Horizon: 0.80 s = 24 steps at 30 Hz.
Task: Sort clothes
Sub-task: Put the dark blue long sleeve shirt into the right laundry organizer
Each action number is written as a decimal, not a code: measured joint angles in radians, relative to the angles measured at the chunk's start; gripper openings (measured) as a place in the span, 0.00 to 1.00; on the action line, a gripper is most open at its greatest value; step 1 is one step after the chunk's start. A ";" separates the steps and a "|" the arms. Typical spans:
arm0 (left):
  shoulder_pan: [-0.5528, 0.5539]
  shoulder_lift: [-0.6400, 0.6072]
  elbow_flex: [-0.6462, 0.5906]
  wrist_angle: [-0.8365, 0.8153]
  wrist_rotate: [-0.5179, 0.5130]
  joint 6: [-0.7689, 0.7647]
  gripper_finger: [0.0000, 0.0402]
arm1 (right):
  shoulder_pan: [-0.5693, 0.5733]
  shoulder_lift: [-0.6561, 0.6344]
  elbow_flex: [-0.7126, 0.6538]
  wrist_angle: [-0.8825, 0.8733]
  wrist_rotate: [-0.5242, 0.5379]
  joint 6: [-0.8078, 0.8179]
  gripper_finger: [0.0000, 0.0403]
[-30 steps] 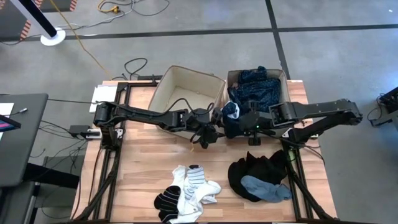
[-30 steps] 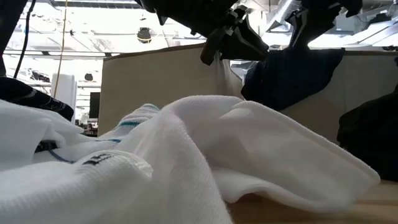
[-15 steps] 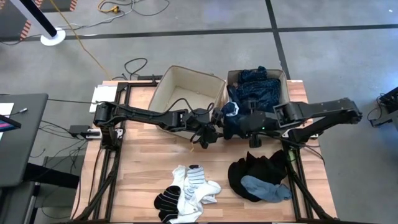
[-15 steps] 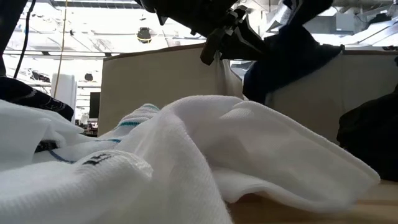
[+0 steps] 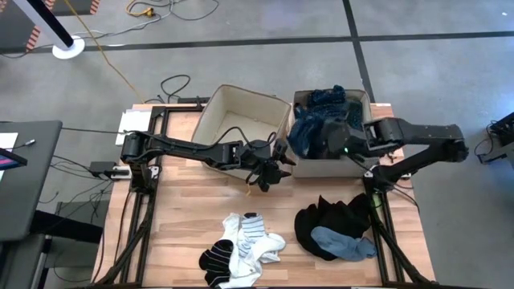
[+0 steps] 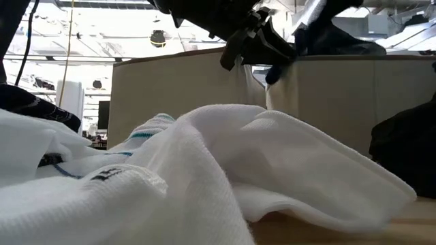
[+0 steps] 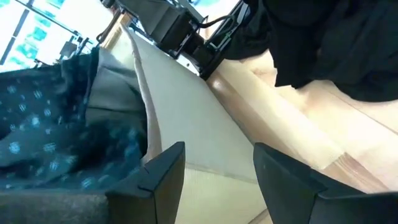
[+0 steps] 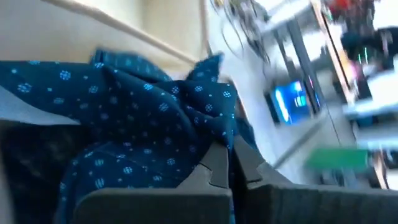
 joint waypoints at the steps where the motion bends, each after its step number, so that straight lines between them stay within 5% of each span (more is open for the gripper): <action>1: 0.000 0.000 0.000 0.000 0.000 -0.004 0.46 | -0.029 0.000 0.000 -0.018 0.000 0.021 0.00; 12: -0.001 0.000 0.000 -0.001 0.024 -0.042 0.46 | -0.363 0.001 -0.110 -0.066 -0.225 0.172 0.00; 24: -0.010 0.000 0.000 -0.044 0.025 -0.060 0.46 | -0.576 0.002 -0.446 0.254 -0.462 0.113 0.01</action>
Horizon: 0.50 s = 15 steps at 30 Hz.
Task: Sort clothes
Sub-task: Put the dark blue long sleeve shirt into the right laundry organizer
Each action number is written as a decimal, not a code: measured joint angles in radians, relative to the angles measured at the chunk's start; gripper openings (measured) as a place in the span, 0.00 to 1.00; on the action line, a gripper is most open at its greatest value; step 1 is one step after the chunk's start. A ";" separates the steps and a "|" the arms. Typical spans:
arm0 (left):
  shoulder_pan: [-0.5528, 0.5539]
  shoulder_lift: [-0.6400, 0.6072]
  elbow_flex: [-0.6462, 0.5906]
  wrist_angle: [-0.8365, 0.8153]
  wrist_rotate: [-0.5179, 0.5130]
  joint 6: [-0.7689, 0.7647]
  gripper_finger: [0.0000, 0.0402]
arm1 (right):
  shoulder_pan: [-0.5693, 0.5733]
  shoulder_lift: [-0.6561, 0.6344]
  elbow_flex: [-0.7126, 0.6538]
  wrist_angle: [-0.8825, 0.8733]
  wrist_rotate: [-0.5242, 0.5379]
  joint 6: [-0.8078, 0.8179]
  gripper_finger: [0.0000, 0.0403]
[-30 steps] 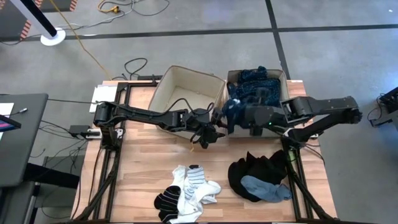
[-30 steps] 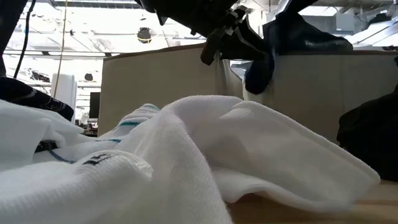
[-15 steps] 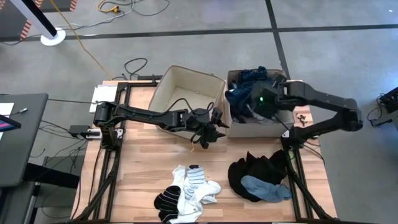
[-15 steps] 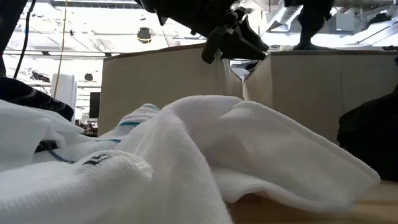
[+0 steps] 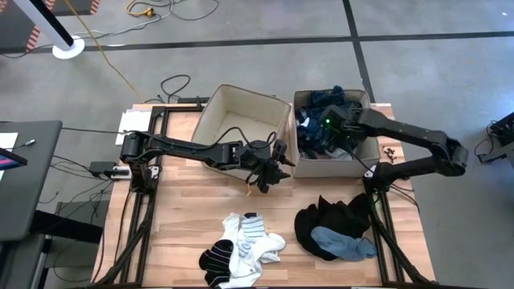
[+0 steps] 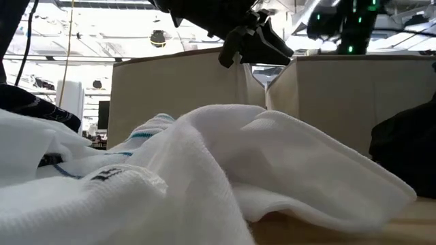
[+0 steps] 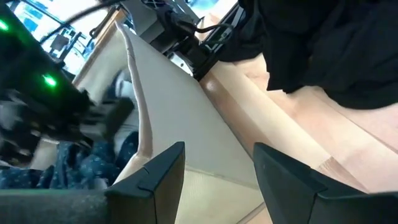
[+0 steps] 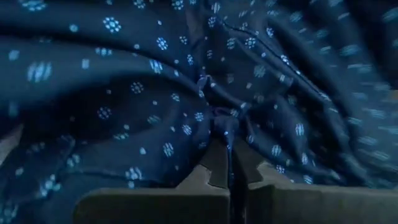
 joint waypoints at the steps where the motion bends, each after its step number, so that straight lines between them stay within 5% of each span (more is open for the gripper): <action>1: 0.000 0.000 0.000 -0.001 0.000 -0.002 0.46 | -0.017 0.000 -0.028 0.039 -0.019 -0.004 0.01; 15: 0.000 0.000 0.000 0.000 0.025 -0.028 0.46 | -0.160 0.001 -0.320 0.400 -0.247 0.013 0.01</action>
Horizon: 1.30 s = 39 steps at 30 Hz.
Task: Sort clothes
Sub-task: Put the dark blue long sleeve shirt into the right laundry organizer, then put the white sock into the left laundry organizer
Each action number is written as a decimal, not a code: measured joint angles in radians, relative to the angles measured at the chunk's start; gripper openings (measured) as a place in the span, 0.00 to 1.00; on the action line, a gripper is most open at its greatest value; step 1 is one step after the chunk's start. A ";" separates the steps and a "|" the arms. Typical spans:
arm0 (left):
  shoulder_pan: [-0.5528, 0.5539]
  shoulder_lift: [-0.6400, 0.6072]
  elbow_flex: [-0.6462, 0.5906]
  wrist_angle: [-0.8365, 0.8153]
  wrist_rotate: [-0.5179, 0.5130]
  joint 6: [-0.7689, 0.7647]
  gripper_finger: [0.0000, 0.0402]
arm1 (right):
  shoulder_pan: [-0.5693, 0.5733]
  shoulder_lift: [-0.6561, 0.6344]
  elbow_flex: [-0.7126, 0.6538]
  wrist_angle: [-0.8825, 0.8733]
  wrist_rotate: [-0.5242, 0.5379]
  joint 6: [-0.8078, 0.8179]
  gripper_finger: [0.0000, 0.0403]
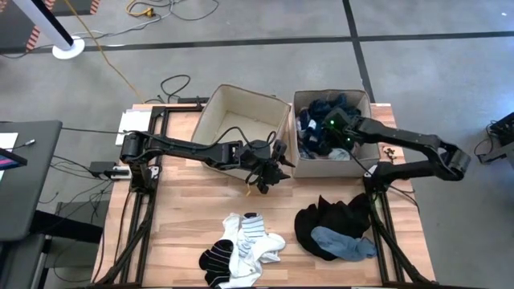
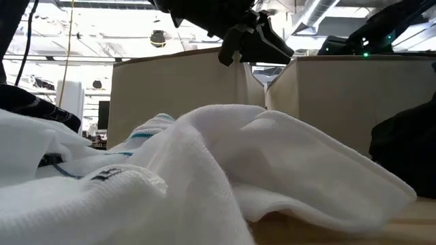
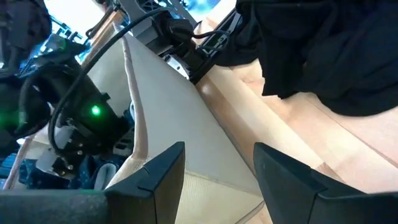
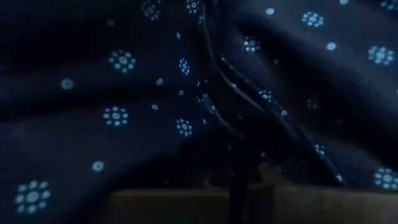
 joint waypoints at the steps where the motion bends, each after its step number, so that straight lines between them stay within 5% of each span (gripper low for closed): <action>1: 0.000 0.000 0.000 0.001 0.000 0.000 0.46 | -0.001 0.000 -0.005 0.006 -0.006 0.000 0.01; 8: -0.008 -0.001 0.000 -0.004 0.035 -0.037 0.46 | 0.025 -0.022 0.025 0.011 -0.037 0.001 0.09; 13: -0.045 -0.008 0.000 -0.045 0.122 -0.070 0.46 | 0.088 -0.100 0.093 -0.004 -0.063 0.003 0.21; 26: -0.112 -0.009 0.000 -0.283 0.134 -0.081 0.46 | 0.284 -0.318 0.214 -0.044 -0.054 0.045 0.56; 39: -0.038 -0.008 0.000 -0.113 0.086 0.098 0.46 | 0.345 -0.413 0.214 -0.077 -0.007 0.108 0.55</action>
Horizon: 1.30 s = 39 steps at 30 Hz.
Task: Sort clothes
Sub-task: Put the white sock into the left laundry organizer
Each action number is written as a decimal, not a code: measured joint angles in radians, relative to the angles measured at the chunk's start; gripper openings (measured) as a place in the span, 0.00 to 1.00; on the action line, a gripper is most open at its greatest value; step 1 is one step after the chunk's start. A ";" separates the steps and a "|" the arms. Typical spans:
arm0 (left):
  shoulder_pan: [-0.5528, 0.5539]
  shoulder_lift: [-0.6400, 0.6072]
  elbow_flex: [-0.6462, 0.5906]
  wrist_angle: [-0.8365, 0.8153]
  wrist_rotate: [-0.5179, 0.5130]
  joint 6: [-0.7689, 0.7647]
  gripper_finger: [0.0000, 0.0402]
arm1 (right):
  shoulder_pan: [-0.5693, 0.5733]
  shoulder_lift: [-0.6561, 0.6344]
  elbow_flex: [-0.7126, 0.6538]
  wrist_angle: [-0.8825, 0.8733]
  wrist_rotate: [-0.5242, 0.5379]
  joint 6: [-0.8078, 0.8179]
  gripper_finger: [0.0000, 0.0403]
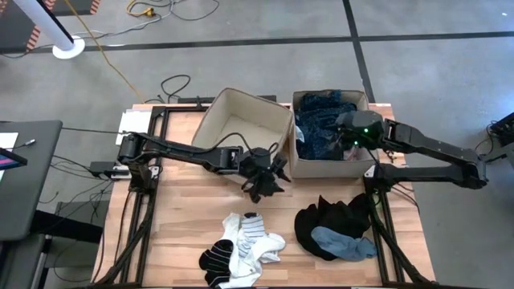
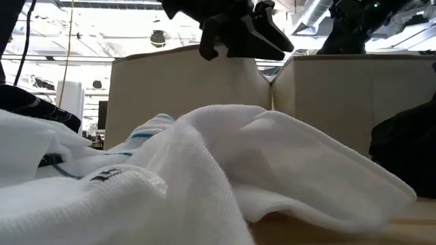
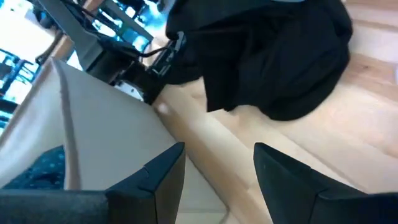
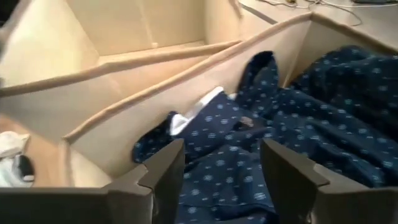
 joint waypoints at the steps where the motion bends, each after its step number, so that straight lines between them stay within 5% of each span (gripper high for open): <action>1: 0.011 -0.003 -0.001 0.015 0.000 0.017 0.46 | 0.013 -0.001 0.000 0.000 -0.001 0.005 0.54; 13: 0.159 0.002 -0.004 0.190 0.131 0.081 0.46 | 0.183 -0.001 0.001 0.007 0.027 0.026 0.54; 20: 0.185 -0.063 0.045 0.204 0.486 -0.127 0.46 | 0.252 -0.001 0.001 0.035 0.045 0.026 0.54; 25: 0.173 -0.158 0.048 0.225 0.577 -0.146 0.46 | 0.278 -0.001 0.001 0.064 0.046 0.015 0.54; 31: 0.172 -0.331 0.050 0.136 0.629 -0.196 0.46 | 0.322 -0.001 0.001 0.066 0.047 0.015 0.54; 39: 0.138 -0.514 0.050 -0.202 0.632 -0.252 0.46 | 0.413 -0.001 0.001 0.076 0.048 0.017 0.54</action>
